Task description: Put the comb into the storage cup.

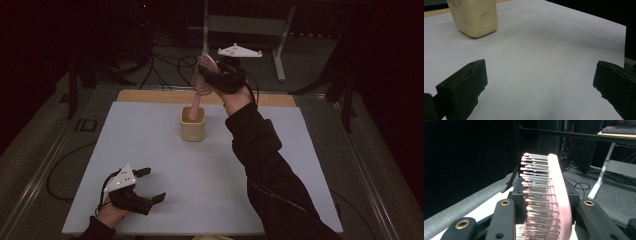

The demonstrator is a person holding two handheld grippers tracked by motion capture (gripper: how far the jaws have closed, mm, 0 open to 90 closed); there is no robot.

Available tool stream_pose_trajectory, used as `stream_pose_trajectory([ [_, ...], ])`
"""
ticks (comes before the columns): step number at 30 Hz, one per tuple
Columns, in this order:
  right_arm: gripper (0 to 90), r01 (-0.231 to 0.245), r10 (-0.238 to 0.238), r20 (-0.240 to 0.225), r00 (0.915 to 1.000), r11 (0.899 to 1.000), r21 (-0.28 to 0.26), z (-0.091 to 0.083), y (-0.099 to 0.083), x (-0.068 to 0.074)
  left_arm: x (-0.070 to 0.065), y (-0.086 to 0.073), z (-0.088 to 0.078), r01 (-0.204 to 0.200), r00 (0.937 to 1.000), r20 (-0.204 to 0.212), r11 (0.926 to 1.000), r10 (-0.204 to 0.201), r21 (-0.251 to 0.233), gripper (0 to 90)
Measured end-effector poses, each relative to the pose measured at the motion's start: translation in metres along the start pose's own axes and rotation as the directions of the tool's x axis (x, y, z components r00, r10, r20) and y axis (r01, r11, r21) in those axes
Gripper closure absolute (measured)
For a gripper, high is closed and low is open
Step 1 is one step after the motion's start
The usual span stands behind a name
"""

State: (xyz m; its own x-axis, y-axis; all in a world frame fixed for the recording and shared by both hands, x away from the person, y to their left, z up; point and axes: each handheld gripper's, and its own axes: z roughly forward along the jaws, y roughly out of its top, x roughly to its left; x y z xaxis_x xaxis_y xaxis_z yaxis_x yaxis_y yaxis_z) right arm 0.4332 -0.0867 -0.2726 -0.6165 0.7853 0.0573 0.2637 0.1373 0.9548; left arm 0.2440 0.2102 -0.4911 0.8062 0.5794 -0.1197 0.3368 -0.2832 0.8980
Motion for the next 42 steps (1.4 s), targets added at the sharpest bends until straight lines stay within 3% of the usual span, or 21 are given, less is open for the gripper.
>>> stream_pose_trajectory([
  [13, 64.7, 0.025, -0.024, 0.032, 0.9992, 1.0, -0.016, 0.022, -0.012, -0.002, 0.0, 0.0, 0.0, 0.001, 1.0, 0.007, 1.0, -0.001, 0.0, 0.1],
  [42, 64.7, -0.027, 0.027, 0.033, 0.9991, 0.999, 0.017, 0.043, -0.053, -0.013, -0.001, -0.001, 0.001, -0.009, 0.9997, 0.021, 1.0, 0.009, 0.002, 0.1],
])
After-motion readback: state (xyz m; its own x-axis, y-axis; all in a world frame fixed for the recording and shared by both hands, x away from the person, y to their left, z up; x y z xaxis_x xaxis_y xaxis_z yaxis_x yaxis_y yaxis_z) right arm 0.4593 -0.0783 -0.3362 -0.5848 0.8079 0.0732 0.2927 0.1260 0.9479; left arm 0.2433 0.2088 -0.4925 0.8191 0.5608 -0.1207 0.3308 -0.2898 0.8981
